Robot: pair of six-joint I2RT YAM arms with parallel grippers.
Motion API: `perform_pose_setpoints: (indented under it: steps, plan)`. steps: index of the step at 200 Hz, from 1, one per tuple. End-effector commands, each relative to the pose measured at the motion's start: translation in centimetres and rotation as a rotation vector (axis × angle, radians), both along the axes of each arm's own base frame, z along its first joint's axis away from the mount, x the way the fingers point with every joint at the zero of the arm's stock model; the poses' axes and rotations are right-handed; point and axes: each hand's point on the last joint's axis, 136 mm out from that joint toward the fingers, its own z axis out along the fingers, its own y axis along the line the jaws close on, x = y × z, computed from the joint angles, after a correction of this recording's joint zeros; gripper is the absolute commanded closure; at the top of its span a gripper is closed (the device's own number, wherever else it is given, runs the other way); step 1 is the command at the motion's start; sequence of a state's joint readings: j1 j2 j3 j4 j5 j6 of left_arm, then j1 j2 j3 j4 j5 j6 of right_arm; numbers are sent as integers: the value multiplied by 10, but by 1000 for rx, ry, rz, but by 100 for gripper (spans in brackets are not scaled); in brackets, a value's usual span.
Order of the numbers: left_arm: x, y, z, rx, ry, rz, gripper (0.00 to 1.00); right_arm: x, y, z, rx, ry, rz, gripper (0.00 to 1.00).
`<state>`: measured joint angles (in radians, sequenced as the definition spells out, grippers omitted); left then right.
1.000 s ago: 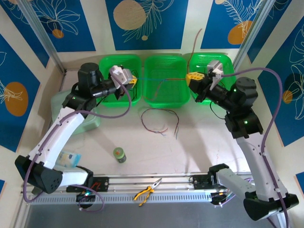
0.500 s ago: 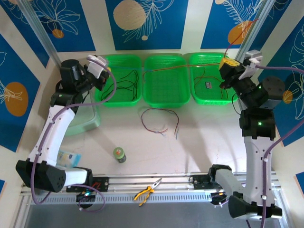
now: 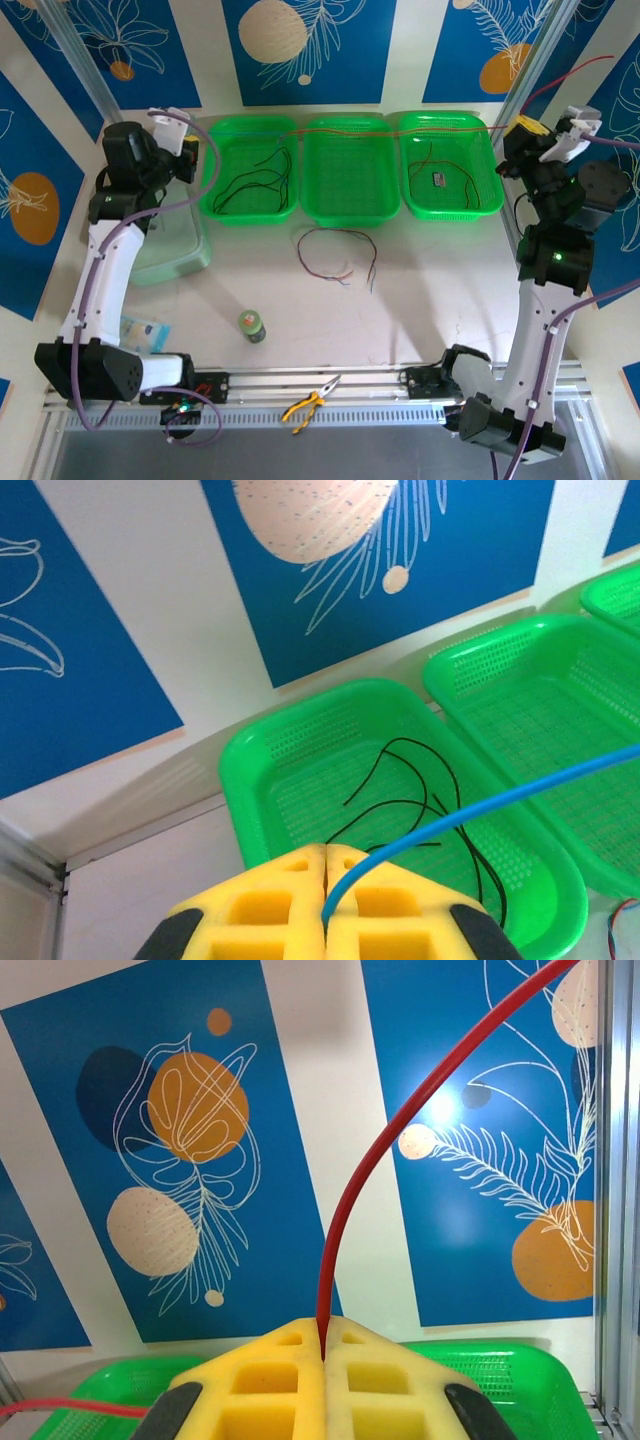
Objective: Untangle the cables
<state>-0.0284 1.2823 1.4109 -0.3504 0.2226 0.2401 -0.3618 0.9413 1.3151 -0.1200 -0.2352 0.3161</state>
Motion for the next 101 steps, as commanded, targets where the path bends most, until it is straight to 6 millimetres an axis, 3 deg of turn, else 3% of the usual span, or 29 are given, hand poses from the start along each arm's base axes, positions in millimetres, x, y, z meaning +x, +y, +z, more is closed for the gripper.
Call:
perform_pose_setpoints:
  steps: [1,27,60,101]
  plan:
    - [3,17,7,-25,9,79,100,-7,-6,23,-17,-63,-38,100]
    - [4,25,9,-21,25,111,100,-6,-13,25,-32,-67,-67,100]
    - [4,51,13,-66,32,163,100,-11,-10,33,-74,-71,-70,100]
    - [2,39,33,-146,10,99,100,-6,-8,26,-109,-42,-53,100]
